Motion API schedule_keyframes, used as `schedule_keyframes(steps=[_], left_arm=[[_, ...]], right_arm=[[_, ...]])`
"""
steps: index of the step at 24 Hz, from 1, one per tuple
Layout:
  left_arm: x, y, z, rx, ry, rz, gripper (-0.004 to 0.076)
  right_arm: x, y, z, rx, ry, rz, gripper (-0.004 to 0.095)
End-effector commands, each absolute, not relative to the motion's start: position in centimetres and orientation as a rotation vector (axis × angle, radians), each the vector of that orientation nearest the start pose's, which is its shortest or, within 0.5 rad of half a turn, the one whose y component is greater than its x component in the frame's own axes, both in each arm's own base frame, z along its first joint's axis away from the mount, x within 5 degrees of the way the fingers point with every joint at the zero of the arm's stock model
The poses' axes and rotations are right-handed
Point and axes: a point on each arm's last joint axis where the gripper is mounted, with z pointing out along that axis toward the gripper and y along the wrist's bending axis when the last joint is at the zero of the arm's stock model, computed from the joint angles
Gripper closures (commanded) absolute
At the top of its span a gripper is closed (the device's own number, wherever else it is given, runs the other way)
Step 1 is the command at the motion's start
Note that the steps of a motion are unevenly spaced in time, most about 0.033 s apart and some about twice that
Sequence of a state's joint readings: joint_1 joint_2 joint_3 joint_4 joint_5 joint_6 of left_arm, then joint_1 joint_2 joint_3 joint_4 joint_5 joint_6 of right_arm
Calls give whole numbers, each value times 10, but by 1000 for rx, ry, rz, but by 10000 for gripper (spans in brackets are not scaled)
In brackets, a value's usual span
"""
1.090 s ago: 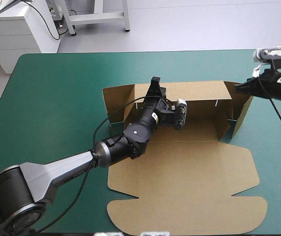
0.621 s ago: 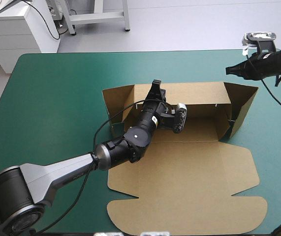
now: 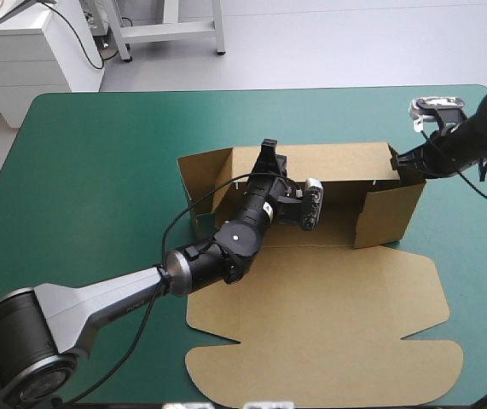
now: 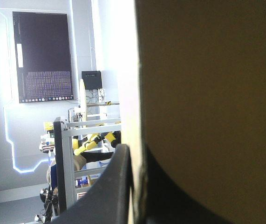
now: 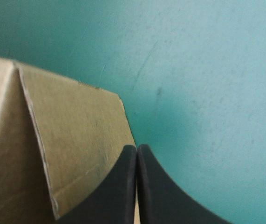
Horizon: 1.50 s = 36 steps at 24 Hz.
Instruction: Fold the box
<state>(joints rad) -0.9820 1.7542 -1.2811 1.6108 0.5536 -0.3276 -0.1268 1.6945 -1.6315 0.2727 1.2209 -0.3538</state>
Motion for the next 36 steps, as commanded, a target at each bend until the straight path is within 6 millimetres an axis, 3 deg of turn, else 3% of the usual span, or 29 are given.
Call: schedule_keyframes(steps=[1,10,15,21,24,27,29,36], left_arm=[[259,-303,313,1504,1152,729,731],[259,-303,313,1505,1150,727,731],[259,-303,313,1505,1150,727,731],[259,-303,313,1505,1150,727,731],[259,-303,313,1505,1150,727,731],[259,-303,313,1505,1150,727,731],[259,-303,313,1505,1150,727,731],[258,-303,313,1506,1149,725,731]], right_arm=[[333,-17,364,-238,2542,278,929],[284,-8,338,-136,2290,285,929],[269,-5,311,-166,2229,265,929],[265,-5,306,-306,2264,208,911],[263,-5,303,-356,2296,188,789],[261,-6,304,-489,2305,127,531],[261,-6,305,-512,2293,110,491],[261,-5,306,-550,2275,117,492]])
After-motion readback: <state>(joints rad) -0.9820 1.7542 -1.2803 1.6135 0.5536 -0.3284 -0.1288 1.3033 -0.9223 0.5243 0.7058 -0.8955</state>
